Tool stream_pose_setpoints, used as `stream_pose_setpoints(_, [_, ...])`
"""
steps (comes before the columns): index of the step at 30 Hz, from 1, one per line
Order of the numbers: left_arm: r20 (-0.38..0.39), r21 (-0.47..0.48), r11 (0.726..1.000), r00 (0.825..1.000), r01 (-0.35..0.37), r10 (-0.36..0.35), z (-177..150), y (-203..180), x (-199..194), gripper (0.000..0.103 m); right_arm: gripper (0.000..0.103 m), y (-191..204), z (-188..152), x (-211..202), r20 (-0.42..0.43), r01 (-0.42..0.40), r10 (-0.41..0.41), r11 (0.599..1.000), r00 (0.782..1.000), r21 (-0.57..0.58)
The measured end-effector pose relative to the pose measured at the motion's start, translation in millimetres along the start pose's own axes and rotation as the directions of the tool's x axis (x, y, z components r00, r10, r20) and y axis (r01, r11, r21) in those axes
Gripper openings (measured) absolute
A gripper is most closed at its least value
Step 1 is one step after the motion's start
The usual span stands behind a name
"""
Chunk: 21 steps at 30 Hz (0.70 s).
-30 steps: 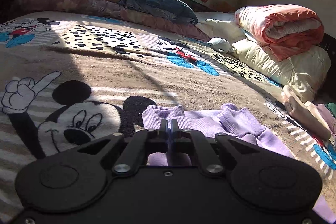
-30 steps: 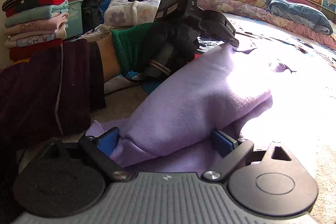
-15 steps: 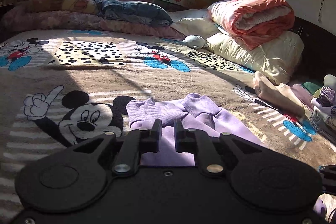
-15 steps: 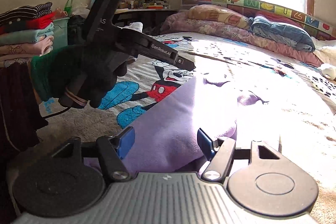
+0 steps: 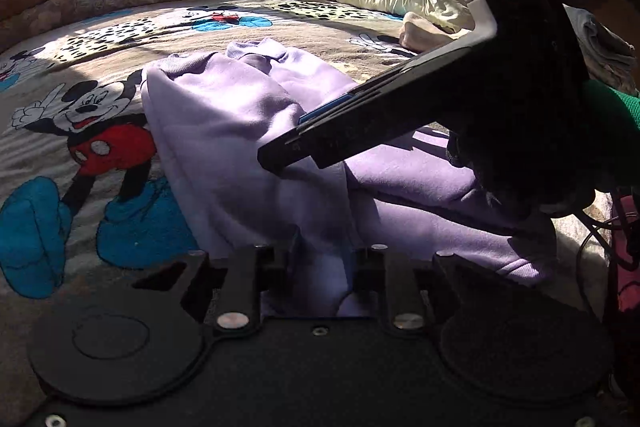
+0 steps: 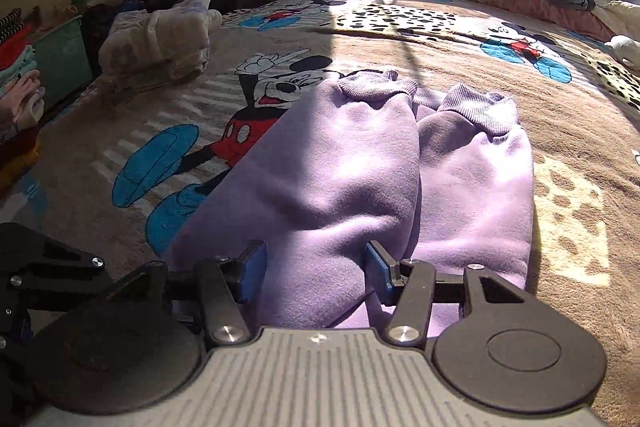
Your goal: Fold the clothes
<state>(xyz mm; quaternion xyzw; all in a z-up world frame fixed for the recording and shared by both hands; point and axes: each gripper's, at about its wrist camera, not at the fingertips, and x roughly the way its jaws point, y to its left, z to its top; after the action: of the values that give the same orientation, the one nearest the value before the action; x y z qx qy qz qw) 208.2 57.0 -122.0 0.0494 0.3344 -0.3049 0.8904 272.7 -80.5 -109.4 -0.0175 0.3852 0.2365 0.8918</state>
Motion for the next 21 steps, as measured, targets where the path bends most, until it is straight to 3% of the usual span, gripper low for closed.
stream_pose_setpoints(4, [0.097,-0.098,0.995,0.995,-0.023,0.033,-7,-3,-24,0.023,0.060,-6,-5,-51,0.108,-0.064,0.056,0.995,0.993,0.077])
stream_pose_setpoints(6, [0.156,-0.134,0.990,0.985,-0.047,0.068,-16,-9,-42,0.032,0.062,-12,-22,-83,0.175,-0.060,0.044,0.994,0.984,0.087])
stream_pose_setpoints(8, [0.197,-0.134,0.987,0.973,-0.091,0.116,-25,-16,-58,0.050,0.064,-21,-46,-113,0.241,-0.069,0.041,0.992,0.970,0.109])
stream_pose_setpoints(9, [0.213,-0.134,0.984,0.967,-0.114,0.141,-30,-19,-66,0.050,0.070,-24,-59,-126,0.268,-0.057,0.025,0.992,0.963,0.113])
stream_pose_setpoints(12, [0.258,-0.164,0.973,0.945,-0.165,0.204,-45,-23,-88,0.052,0.072,-29,-95,-154,0.311,0.002,-0.030,0.996,0.950,0.090])
stream_pose_setpoints(16, [0.290,-0.183,0.958,0.918,-0.222,0.268,-65,-34,-110,0.055,0.072,-20,-135,-174,0.346,0.077,-0.070,0.997,0.936,-0.006])
stream_pose_setpoints(21, [0.255,-0.104,0.946,0.911,-0.307,0.324,-88,-59,-114,0.060,0.072,1,-165,-171,0.341,0.109,-0.072,0.990,0.937,-0.091])
